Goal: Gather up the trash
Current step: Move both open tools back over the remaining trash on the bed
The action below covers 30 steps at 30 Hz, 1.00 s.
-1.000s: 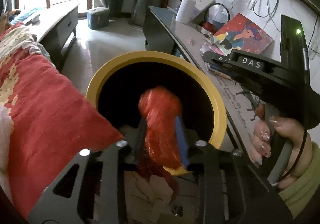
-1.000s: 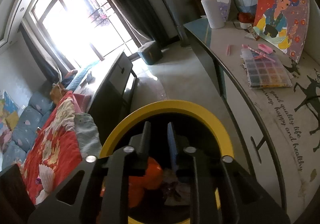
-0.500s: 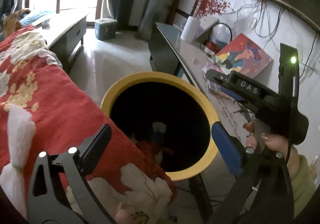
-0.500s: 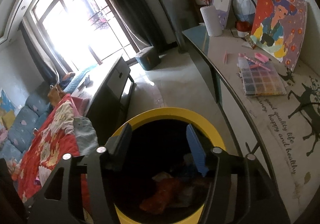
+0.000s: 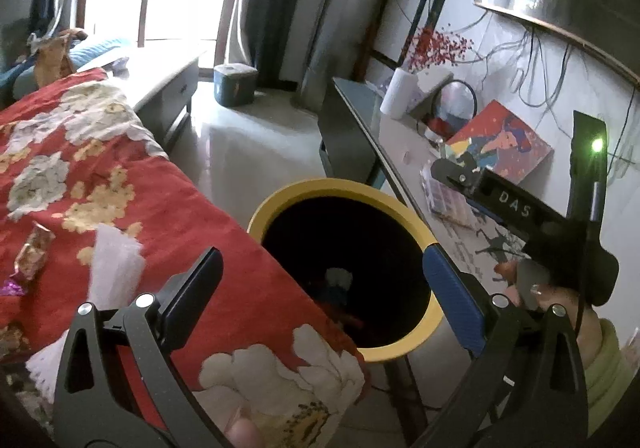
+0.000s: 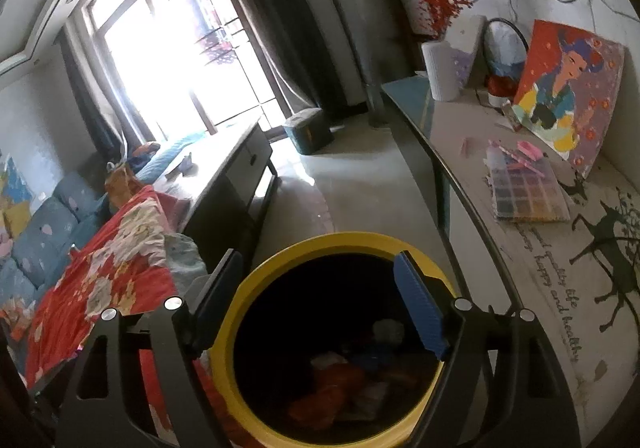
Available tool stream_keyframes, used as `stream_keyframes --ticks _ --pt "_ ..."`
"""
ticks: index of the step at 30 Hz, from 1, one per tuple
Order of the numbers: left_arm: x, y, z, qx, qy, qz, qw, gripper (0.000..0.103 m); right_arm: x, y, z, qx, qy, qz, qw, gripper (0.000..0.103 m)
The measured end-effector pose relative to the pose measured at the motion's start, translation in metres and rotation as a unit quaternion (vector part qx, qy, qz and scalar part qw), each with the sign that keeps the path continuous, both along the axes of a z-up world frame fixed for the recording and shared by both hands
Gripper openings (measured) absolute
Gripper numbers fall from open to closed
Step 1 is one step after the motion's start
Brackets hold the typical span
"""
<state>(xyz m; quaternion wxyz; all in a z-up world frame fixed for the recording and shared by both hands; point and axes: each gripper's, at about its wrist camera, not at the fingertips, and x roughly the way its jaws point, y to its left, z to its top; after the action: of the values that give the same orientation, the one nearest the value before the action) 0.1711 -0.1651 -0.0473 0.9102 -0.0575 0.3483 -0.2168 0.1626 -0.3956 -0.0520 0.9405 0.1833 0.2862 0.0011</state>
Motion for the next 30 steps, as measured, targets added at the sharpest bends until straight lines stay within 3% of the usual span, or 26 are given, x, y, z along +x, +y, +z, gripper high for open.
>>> stream_keyframes --ticks 30 --pt "-0.04 0.093 0.048 -0.014 -0.081 0.103 0.9913 0.092 -0.028 0.103 0.048 -0.032 -0.046 0.115 0.992 0.081"
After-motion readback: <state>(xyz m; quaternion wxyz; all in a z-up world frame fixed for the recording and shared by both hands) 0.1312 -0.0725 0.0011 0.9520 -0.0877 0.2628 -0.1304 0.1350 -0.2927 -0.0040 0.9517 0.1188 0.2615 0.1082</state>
